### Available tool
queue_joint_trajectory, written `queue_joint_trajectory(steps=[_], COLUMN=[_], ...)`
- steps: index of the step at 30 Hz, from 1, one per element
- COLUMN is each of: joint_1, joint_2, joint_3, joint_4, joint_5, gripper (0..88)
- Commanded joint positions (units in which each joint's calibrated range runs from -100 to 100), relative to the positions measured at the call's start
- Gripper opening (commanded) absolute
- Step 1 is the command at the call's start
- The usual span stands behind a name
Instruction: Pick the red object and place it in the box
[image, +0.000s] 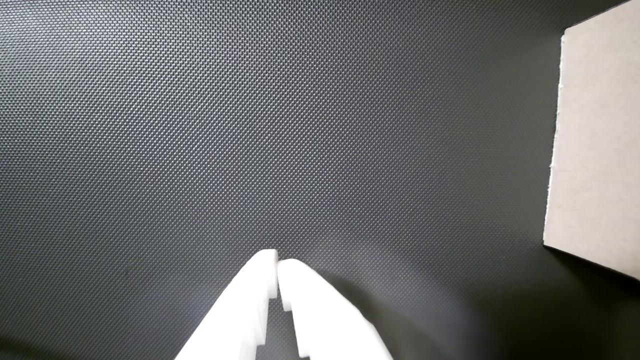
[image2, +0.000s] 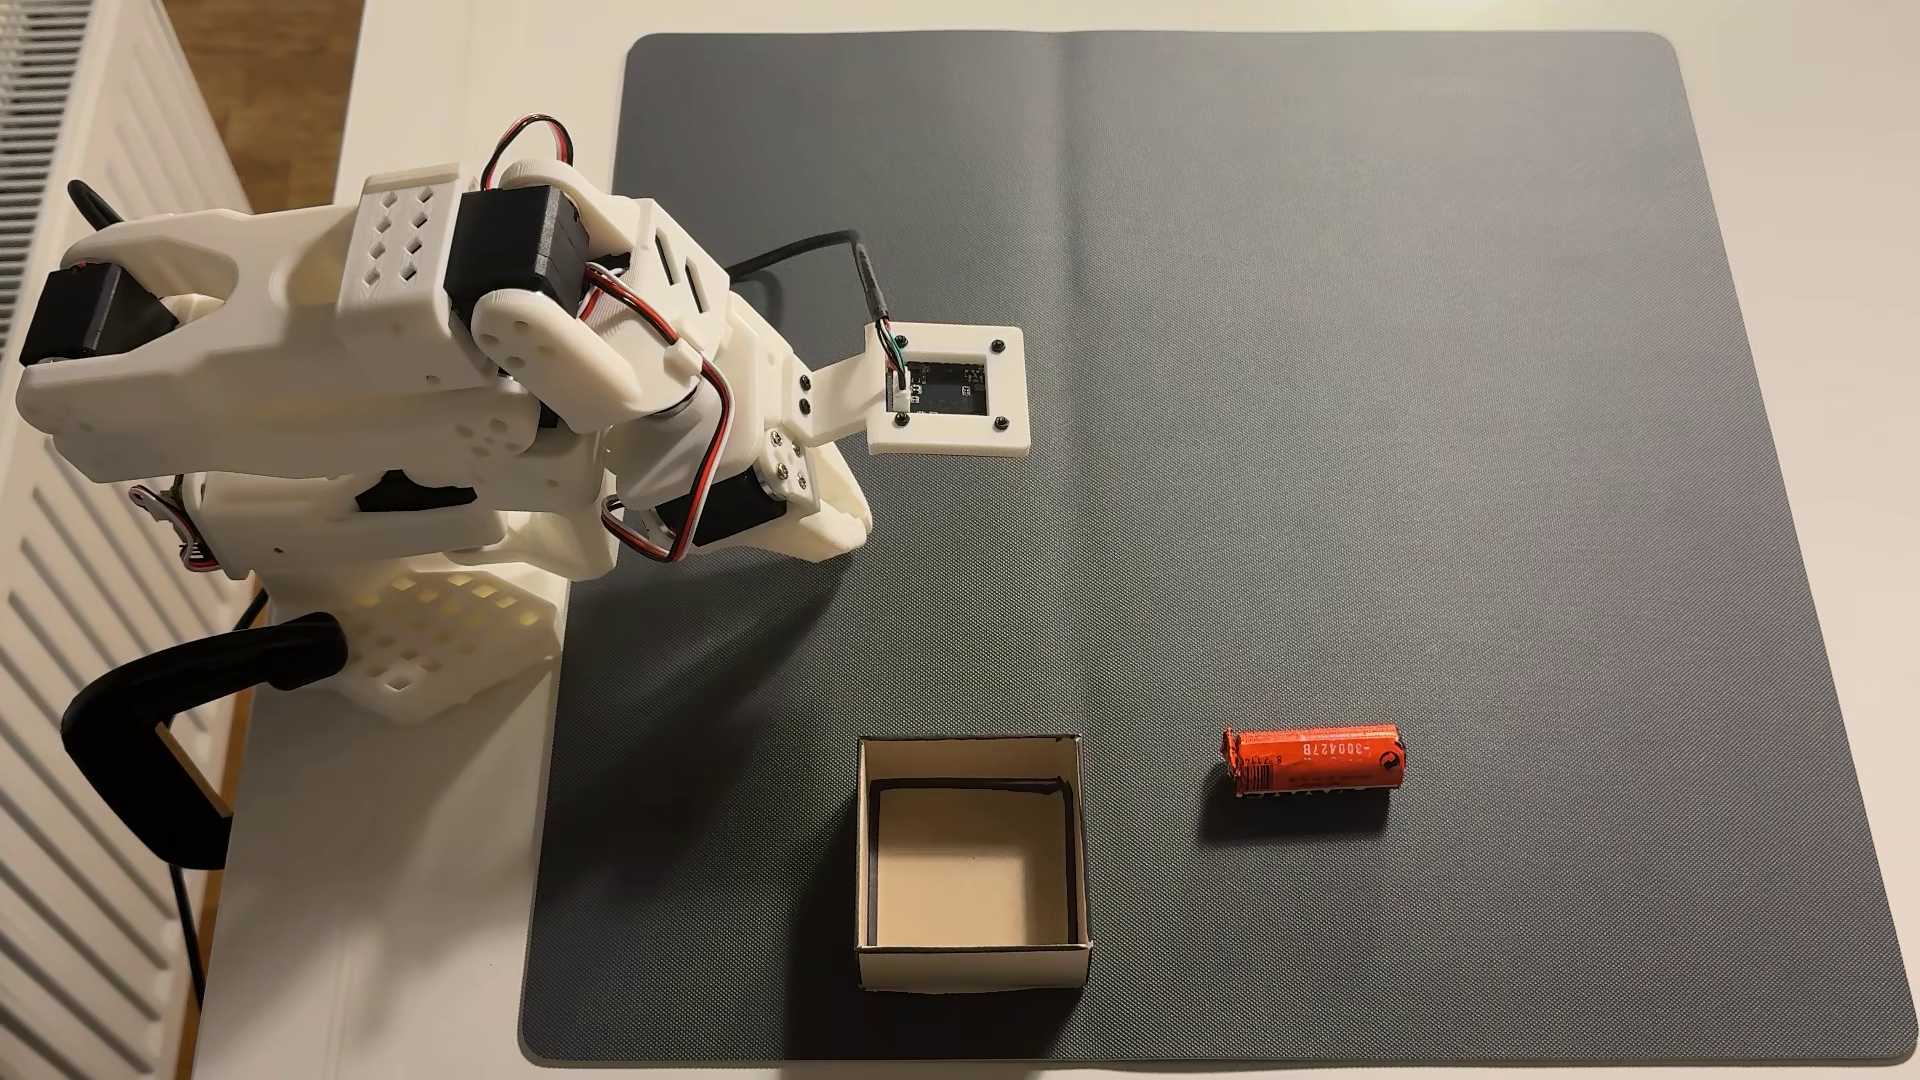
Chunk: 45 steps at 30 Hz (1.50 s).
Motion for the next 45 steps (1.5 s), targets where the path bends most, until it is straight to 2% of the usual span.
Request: queue_joint_trajectory(steps=[1,24,30,33,38,45], joint_1=[-0.1,-0.4,-0.2,-0.4,0.4,8.0], joint_2=[0.6,0.6,0.3,0.4,0.6,2.2], joint_3=[0.7,0.7,0.5,-2.6,-14.8,-22.7], joint_4=[0.8,0.8,-3.5,-8.3,-9.1,-11.3], joint_5=[0.2,0.0,0.2,0.3,-0.1,0.0], gripper=[0.6,0.6,0.6,0.6,0.6,0.6])
